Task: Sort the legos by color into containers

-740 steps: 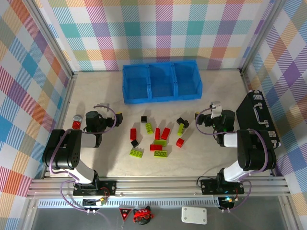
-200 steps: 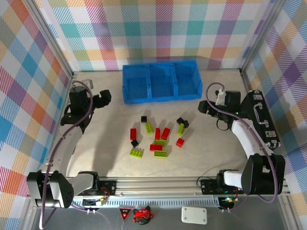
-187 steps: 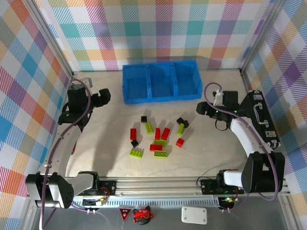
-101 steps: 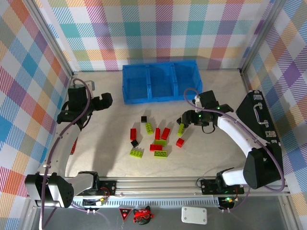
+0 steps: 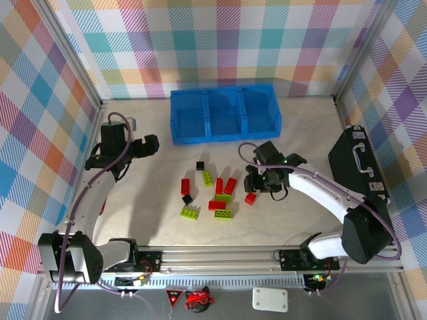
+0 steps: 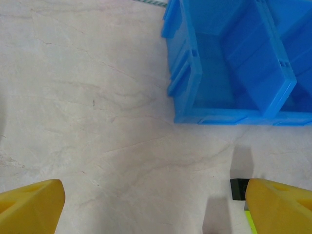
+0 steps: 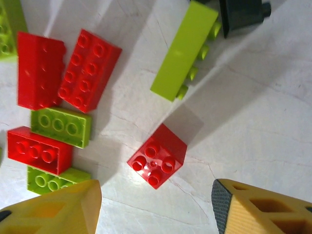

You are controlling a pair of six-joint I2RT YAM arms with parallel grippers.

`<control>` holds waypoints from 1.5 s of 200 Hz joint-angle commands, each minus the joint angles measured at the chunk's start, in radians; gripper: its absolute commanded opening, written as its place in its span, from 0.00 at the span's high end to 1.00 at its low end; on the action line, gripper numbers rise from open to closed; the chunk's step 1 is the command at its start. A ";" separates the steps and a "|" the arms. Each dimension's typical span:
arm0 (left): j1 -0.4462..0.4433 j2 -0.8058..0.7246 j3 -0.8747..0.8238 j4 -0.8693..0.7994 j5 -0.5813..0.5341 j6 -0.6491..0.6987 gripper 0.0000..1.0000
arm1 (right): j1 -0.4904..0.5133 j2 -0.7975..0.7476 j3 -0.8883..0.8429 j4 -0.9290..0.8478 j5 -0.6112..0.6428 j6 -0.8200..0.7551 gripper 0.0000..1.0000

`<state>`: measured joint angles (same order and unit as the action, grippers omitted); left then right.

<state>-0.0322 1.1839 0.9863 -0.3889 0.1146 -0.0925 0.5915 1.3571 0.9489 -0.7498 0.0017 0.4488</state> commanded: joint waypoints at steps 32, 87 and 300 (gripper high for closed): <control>0.000 0.035 0.002 0.050 0.033 0.011 0.05 | 0.095 0.057 -0.029 -0.026 0.089 0.096 0.34; 0.000 0.087 0.026 0.043 0.060 -0.006 0.06 | 0.180 0.105 -0.061 0.049 0.131 0.197 0.32; -0.006 0.075 0.050 -0.010 0.025 0.036 0.07 | 0.215 0.242 0.000 0.131 0.196 0.187 0.56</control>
<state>-0.0322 1.2697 1.0061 -0.3912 0.1375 -0.0734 0.7940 1.6089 0.9268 -0.5884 0.1764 0.6334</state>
